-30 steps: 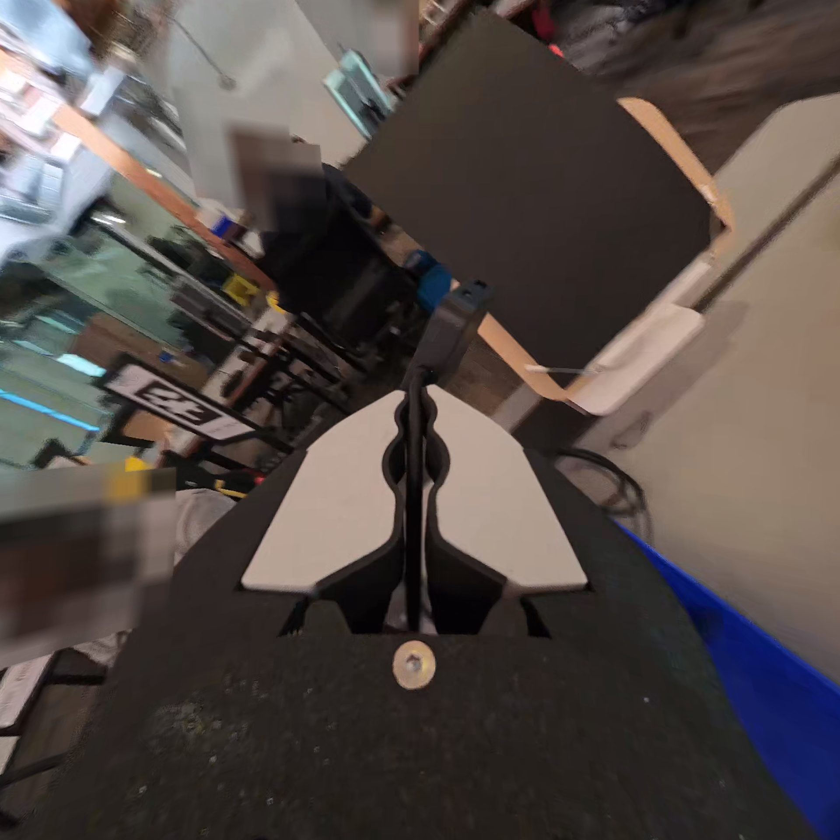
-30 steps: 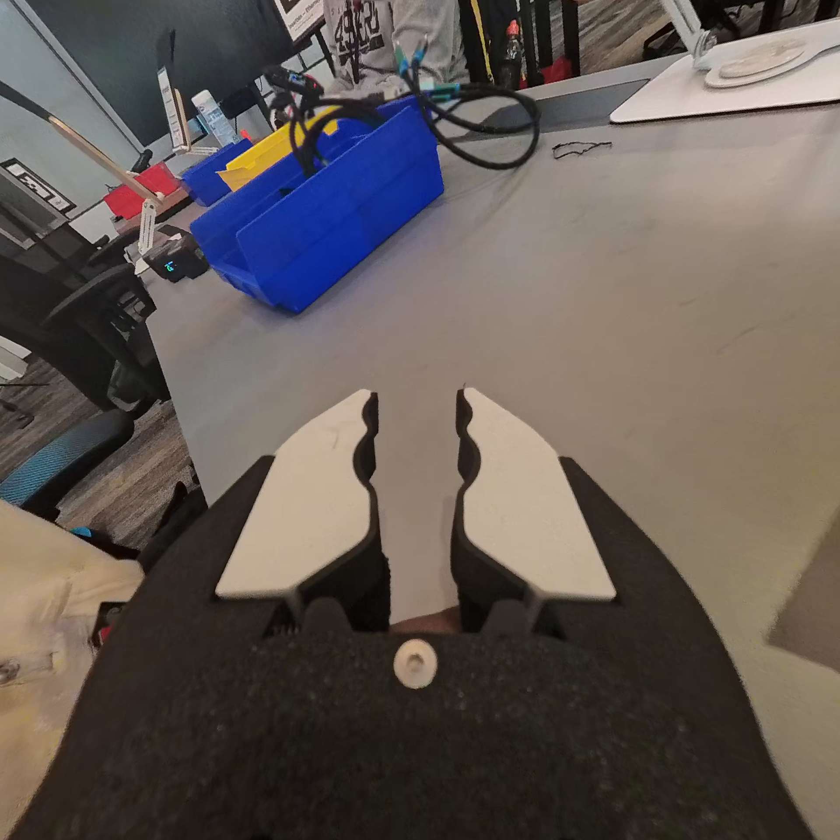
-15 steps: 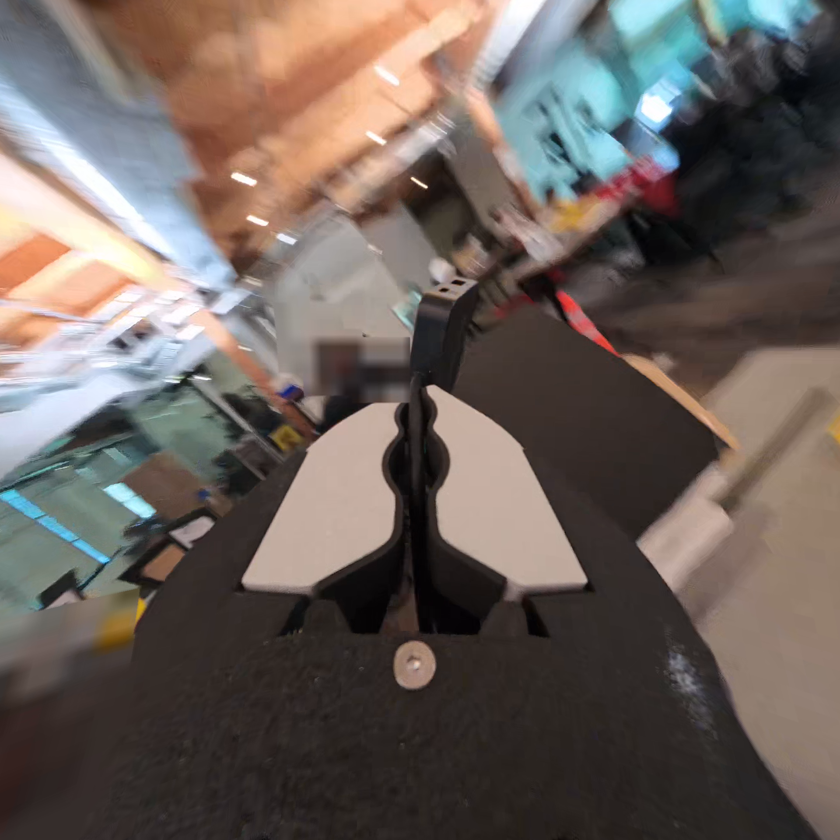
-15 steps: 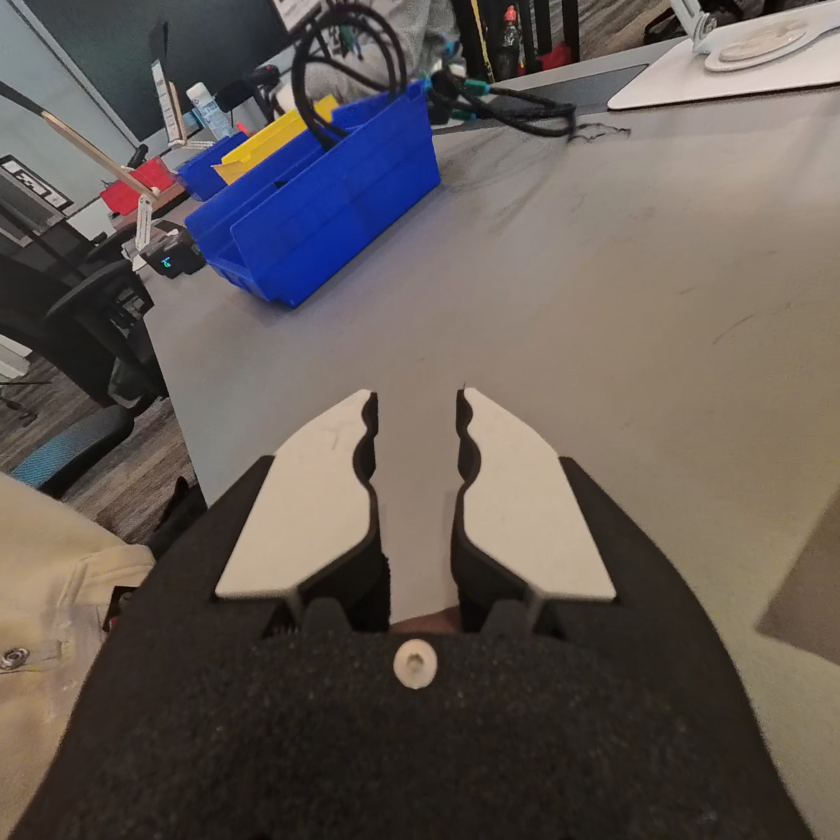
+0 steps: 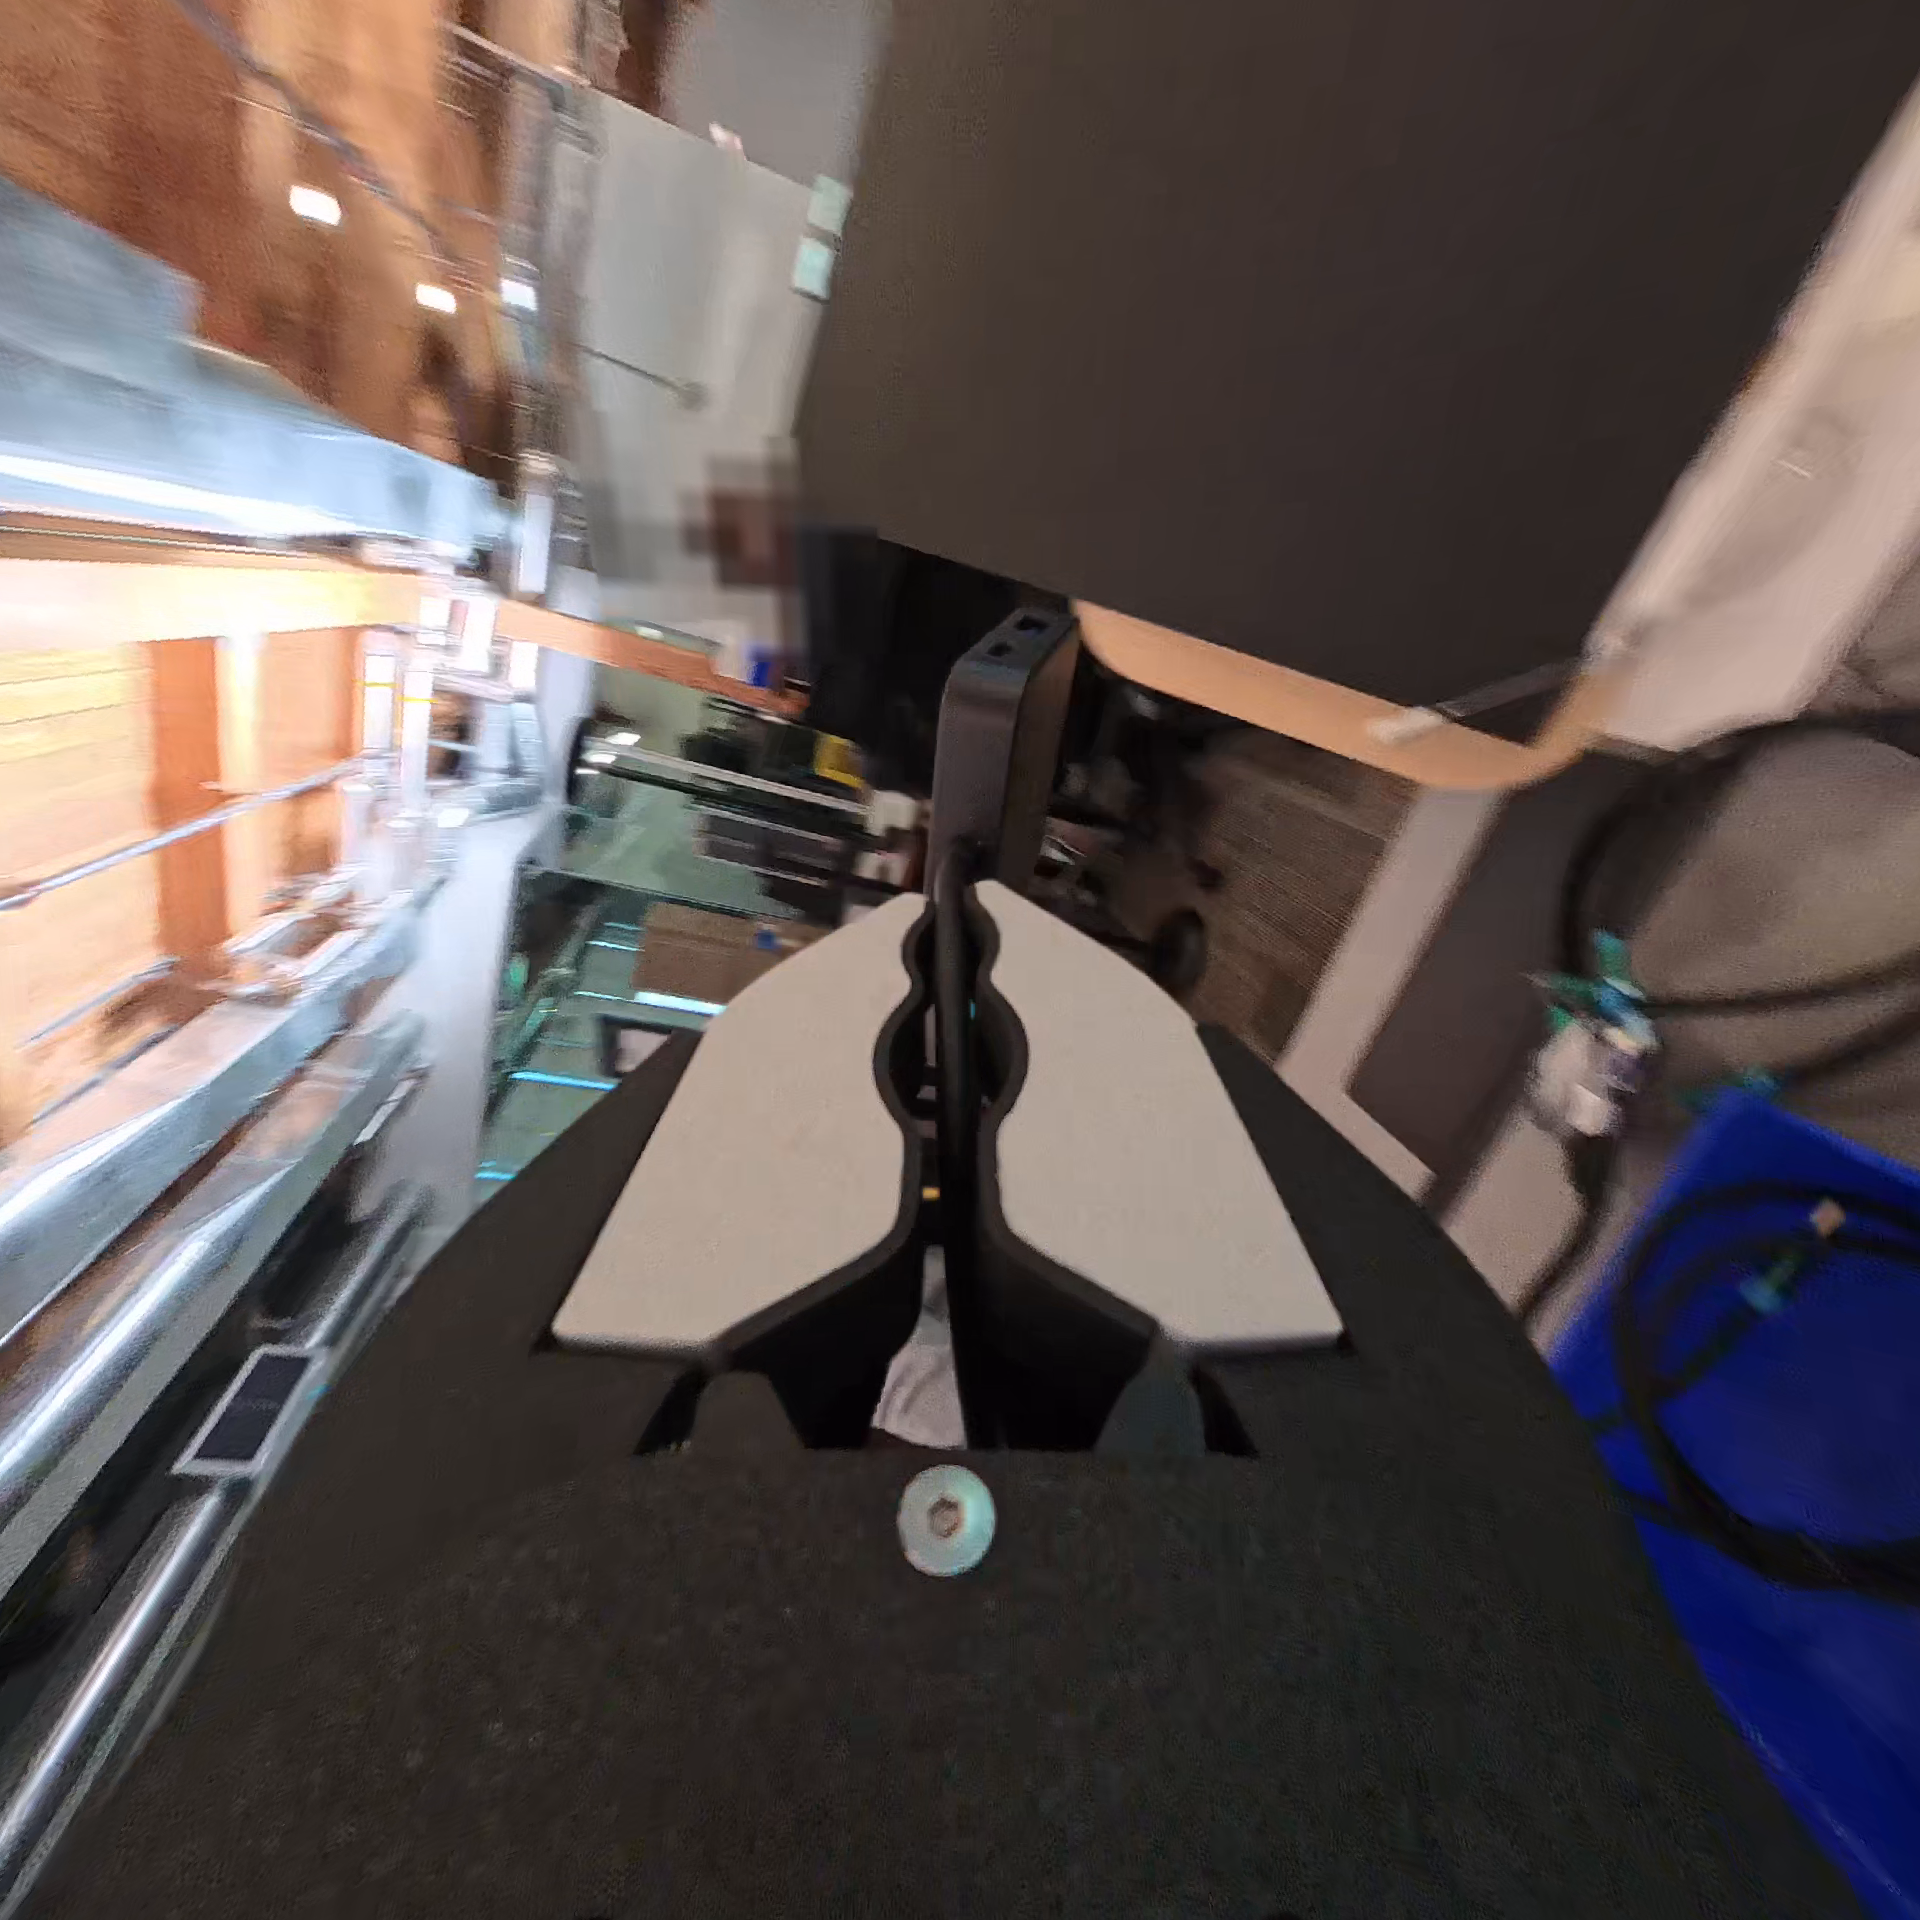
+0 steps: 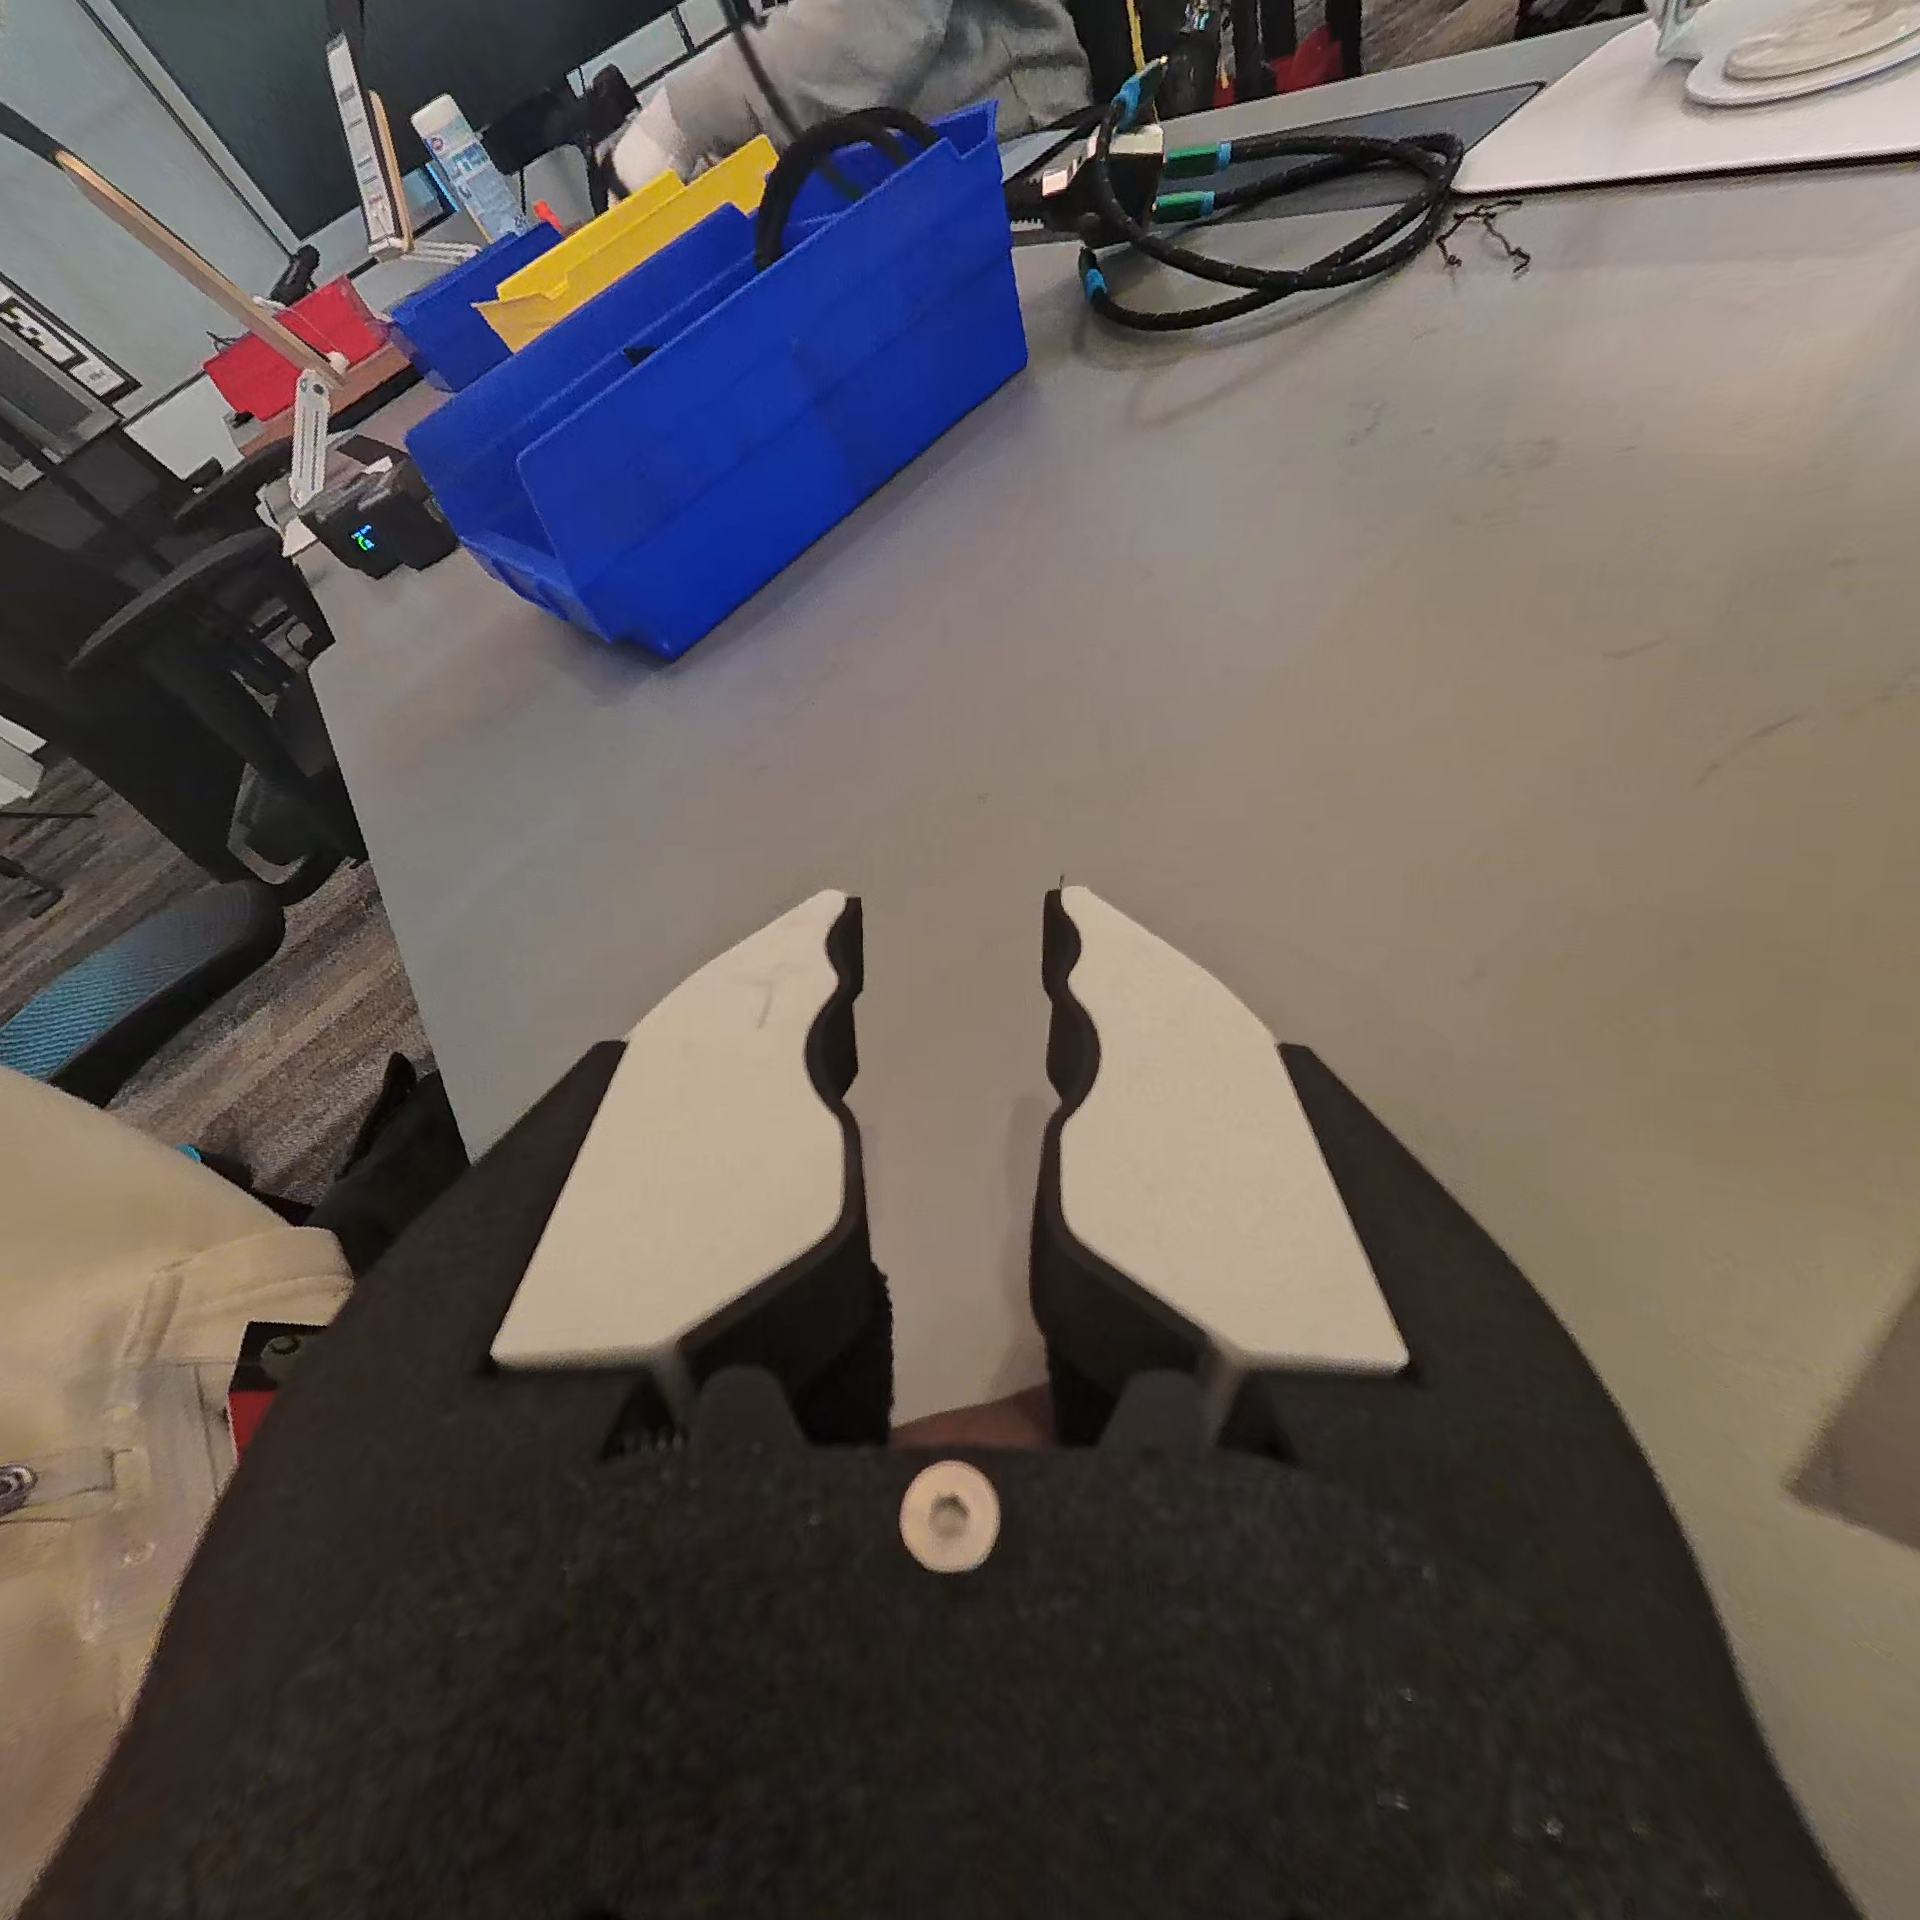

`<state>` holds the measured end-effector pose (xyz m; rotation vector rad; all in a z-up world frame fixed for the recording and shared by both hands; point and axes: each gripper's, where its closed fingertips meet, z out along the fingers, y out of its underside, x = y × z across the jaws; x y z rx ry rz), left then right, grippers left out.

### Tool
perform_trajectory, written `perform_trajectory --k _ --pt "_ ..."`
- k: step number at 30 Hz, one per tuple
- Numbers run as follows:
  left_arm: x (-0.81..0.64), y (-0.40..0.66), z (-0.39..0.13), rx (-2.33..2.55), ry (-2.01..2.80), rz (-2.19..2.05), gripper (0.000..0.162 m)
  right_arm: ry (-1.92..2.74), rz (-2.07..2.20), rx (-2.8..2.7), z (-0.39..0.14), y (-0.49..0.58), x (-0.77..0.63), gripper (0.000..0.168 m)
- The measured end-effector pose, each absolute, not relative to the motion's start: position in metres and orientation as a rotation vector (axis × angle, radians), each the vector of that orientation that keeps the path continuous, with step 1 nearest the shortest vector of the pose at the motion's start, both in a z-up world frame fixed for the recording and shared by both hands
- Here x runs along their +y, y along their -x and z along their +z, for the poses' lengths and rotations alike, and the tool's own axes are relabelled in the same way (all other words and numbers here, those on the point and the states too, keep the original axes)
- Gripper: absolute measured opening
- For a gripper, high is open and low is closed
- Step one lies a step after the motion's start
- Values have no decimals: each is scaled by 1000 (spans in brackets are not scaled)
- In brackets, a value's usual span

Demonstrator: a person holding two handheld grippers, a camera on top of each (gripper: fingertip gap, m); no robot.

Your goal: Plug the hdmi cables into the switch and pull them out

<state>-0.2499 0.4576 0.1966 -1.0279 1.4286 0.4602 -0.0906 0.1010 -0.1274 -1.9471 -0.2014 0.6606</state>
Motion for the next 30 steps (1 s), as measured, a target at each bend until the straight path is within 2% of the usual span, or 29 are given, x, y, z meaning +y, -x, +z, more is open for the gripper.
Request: perform_trajectory --k 3,6,15,23,26,30 --pt "483 265 154 1556 1006 678 3 1949 649 -205 -128 90 100 33" --pt "513 300 173 1518 911 1001 3 1949 655 -195 -128 88 100 33" --pt "509 370 334 1163 820 1247 3 1950 664 -198 -128 89 100 33" --pt "433 388 438 796 680 1243 3 1946 655 -190 -127 86 100 33" --pt "412 357 426 887 786 875 3 1945 655 -196 -126 87 99 33" --pt "366 285 355 1121 835 578 2 1944 644 -202 -126 87 98 33"
